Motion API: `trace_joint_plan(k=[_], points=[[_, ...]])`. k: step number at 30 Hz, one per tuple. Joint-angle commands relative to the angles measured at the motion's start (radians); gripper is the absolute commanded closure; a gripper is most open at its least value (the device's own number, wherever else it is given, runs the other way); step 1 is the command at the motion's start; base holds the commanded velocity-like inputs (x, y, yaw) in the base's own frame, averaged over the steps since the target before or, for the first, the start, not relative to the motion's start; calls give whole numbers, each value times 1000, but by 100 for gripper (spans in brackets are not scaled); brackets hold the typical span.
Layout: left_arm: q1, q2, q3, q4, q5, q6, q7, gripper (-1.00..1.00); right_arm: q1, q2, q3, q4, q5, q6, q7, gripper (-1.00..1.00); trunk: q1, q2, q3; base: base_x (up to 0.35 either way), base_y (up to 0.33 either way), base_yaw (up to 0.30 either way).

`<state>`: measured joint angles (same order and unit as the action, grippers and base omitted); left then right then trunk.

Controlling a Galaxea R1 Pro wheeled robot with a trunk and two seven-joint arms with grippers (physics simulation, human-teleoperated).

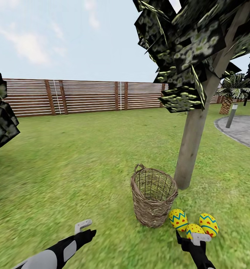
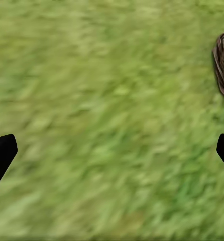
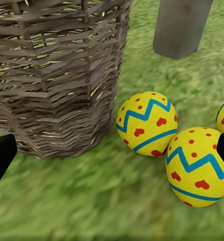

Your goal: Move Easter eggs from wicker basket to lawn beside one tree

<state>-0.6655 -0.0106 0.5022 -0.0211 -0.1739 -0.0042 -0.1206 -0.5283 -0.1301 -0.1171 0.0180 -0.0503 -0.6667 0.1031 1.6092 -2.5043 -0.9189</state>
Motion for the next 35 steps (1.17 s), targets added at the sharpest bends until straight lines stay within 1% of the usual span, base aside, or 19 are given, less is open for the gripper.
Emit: trace_joint_plan(k=[1,35], points=[[0,0,9,-1,-10,0,-2,-100,-1,0,-7,2,-5,-4,10,-100,0,0,-1,0,0,0],[0,0,8,-1,-10,0,-2,-100,-1,0,-7,2,-5,-4,10,-100,0,0,-1,0,0,0]])
